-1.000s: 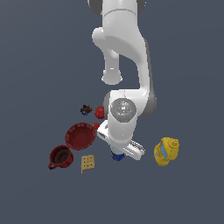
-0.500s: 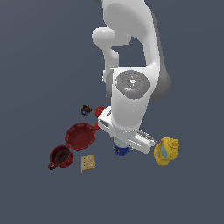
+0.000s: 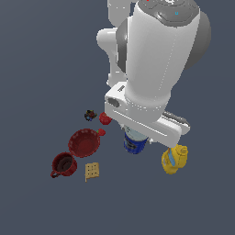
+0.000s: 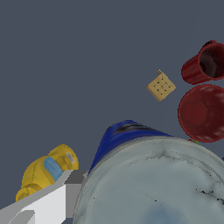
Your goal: Pick up a designated object from a clutter of objects.
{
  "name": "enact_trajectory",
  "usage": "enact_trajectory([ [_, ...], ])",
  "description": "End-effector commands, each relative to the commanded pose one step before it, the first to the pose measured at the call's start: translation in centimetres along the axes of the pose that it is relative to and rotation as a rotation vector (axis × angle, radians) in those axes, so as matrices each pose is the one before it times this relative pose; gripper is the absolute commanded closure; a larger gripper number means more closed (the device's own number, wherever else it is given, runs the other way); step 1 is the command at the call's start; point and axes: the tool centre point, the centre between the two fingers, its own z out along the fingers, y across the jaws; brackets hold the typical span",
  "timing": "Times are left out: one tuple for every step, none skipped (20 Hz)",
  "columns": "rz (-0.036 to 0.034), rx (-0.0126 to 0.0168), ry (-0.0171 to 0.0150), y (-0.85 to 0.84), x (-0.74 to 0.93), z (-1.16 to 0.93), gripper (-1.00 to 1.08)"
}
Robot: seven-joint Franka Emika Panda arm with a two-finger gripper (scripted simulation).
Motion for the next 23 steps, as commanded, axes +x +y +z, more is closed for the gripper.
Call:
enact_trajectory([
  [0.00018,0.00213,0.00291,-0.409,-0.090,-3.032,1.08],
  [0.00000,0.00000,0.00000,-0.160,-0.026,-1.023,1.08],
  [0.00000,0.00000,0.00000,-0.152,-0.020,-0.953,1.08],
  [0.00000,0.00000,0.00000,-0.144,-0.016,-0.885,1.08],
  [0.00000,0.00000,0.00000,-0.135,-0.012,-0.820,1.08],
  [0.00000,0.00000,0.00000,-0.127,-0.009,-0.757,1.08],
  [0.00000,0.00000,0.00000,-0.119,-0.006,-0.696,1.08],
  [0.00000,0.00000,0.00000,-0.112,-0.001,-0.635,1.08],
  [0.00016,0.00026,0.00038,-0.086,-0.005,-0.607,1.08],
  [0.00000,0.00000,0.00000,-0.097,0.006,-0.520,1.08],
  [0.00000,0.00000,0.00000,-0.089,0.008,-0.467,1.08],
  [0.00000,0.00000,0.00000,-0.081,0.008,-0.416,1.08],
  [0.00000,0.00000,0.00000,-0.072,0.008,-0.369,1.08],
  [0.00000,0.00000,0.00000,-0.064,0.008,-0.323,1.08],
  [0.00000,0.00000,0.00000,-0.056,0.008,-0.279,1.08],
  [0.00000,0.00000,0.00000,-0.049,0.009,-0.237,1.08],
  [0.00000,0.00000,0.00000,-0.042,0.009,-0.196,1.08],
  [0.00000,0.00000,0.00000,-0.036,0.010,-0.155,1.08],
  [0.00000,0.00000,0.00000,-0.029,0.011,-0.116,1.08],
  [0.00000,0.00000,0.00000,-0.023,0.012,-0.077,1.08],
  [0.00000,0.00000,0.00000,-0.017,0.014,-0.038,1.08],
  [0.00000,0.00000,0.00000,-0.011,0.015,0.000,1.08],
  [0.00000,0.00000,0.00000,-0.004,0.010,0.021,1.08],
])
